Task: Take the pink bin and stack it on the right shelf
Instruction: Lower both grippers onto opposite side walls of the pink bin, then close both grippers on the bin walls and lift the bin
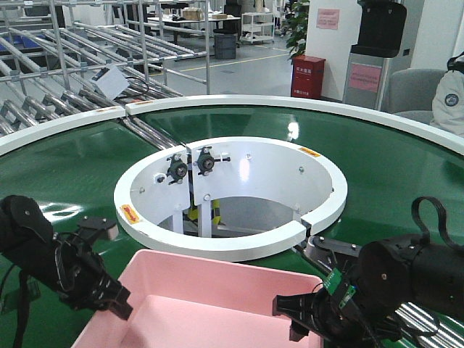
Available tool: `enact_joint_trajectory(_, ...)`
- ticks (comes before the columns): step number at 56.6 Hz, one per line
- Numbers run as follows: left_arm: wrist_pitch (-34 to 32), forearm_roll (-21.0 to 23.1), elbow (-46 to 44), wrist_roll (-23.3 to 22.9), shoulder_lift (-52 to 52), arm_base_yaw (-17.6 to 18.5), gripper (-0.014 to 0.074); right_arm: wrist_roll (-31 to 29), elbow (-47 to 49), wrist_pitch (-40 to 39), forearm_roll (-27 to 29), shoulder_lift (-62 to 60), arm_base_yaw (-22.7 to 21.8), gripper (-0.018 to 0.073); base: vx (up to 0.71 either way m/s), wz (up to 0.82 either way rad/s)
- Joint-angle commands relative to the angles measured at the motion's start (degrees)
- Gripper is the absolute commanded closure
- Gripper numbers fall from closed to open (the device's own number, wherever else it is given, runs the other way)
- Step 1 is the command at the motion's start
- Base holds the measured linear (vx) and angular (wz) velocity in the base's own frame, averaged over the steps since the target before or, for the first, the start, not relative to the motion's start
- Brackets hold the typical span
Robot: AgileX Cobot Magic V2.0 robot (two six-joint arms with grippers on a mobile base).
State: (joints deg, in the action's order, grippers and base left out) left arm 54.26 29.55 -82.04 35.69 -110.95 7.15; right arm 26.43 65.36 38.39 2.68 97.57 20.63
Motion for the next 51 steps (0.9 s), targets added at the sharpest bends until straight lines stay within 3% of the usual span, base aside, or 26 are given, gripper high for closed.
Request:
enact_joint_trajectory(1,1.37,1.83,-1.91,-1.43,2.28,0.42,0.0140,-0.32,1.76,-1.84,1.16,-2.14,-0.10,0.0140,0.00,0.00)
enact_joint_trajectory(13,2.72,2.19,-1.81,-3.93,1.32,0.47,0.0238,-0.32,1.76,-0.80,2.75,-2.14,-0.10,0.0250,0.00,0.00)
enact_joint_trajectory(19,3.32,3.67,-1.93,-5.35,1.32,0.47,0.0373,-0.32,1.76,0.81,3.79,-2.14,-0.10,0.0370,0.00,0.00)
enact_joint_trajectory(28,7.56,10.44,-1.93,-5.68,1.58,0.47,0.0610,-0.76,2.93,0.47,2.46,-2.37,-0.18,0.0568,0.00,0.00)
enact_joint_trajectory(37,7.91,14.29,-1.93,-5.73,5.07,0.47,0.0601,-1.17,7.54,2.07,-1.88,-3.75,-0.18,0.0572,0.00,0.00)
enact_joint_trajectory(51,5.67,15.74,-1.93,-6.60,17.28,0.47,0.0598,-3.12,16.76,6.03,-5.72,-6.57,-0.18,0.0571,0.00,0.00)
